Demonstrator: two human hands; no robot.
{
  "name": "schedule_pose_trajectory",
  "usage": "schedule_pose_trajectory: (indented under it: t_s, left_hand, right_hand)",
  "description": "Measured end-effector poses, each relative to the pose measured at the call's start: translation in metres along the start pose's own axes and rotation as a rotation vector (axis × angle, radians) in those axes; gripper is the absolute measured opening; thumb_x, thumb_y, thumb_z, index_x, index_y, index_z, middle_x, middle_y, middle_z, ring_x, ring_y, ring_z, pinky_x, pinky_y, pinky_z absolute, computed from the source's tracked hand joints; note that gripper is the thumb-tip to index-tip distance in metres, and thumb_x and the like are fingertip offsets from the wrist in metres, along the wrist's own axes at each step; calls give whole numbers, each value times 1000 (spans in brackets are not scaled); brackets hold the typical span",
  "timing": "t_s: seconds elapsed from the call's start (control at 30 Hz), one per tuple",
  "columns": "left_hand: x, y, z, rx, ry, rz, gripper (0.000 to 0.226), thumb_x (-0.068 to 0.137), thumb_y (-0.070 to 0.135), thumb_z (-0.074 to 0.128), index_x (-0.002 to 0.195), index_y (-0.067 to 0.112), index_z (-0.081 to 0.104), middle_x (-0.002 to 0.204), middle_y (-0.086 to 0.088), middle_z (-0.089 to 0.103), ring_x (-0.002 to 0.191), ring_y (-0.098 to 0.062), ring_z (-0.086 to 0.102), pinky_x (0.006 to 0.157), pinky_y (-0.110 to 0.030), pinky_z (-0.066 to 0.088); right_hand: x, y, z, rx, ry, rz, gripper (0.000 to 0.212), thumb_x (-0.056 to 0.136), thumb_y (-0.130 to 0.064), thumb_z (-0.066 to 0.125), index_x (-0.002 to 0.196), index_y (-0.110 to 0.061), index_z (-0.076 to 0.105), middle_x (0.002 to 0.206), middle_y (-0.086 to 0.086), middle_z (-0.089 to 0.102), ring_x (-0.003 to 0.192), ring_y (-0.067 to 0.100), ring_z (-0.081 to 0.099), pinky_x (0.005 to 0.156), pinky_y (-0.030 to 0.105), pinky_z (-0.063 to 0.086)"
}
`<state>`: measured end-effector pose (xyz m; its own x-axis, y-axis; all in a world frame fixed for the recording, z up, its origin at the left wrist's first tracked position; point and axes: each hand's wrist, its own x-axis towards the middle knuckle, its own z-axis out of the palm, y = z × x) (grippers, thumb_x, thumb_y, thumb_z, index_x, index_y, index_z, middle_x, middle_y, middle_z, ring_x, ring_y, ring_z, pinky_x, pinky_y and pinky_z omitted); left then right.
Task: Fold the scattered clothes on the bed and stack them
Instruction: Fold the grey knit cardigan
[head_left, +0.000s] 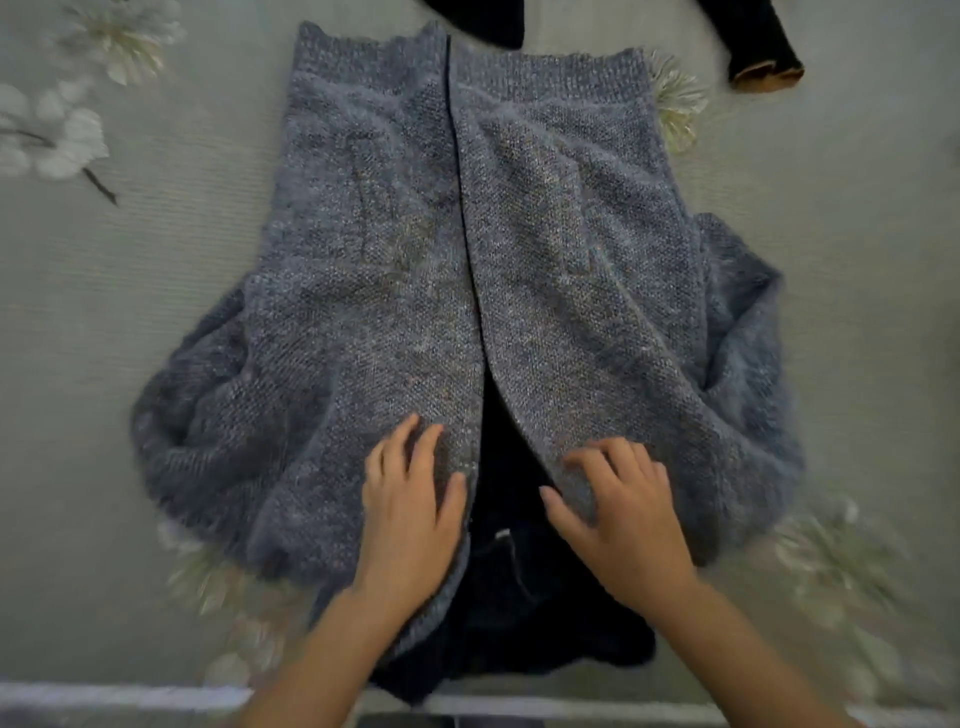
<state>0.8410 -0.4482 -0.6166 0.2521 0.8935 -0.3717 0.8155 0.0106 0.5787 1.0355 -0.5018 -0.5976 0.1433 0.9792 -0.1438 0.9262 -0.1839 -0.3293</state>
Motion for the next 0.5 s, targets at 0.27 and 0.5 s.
schedule_pose_trajectory:
  t_s: [0.27, 0.5]
  left_hand:
    - [-92, 2, -13, 309, -187, -50, 64, 83, 42, 52, 144, 29, 37, 103, -1, 63, 94, -24, 61, 77, -37, 47]
    - [-82, 18, -20, 121, -242, 48, 56, 86, 30, 55, 140, 38, 43, 106, 5, 67, 101, -16, 61, 83, -31, 49]
  right_hand:
    - [-65, -17, -23, 167, -281, 357, 47, 91, -24, 58, 137, -20, 48, 104, 6, 66, 93, 26, 63, 79, 37, 46]
    - [-42, -56, -36, 441, -557, 141, 52, 87, -14, 56, 138, -18, 50, 129, 0, 61, 120, 17, 54, 98, 19, 37]
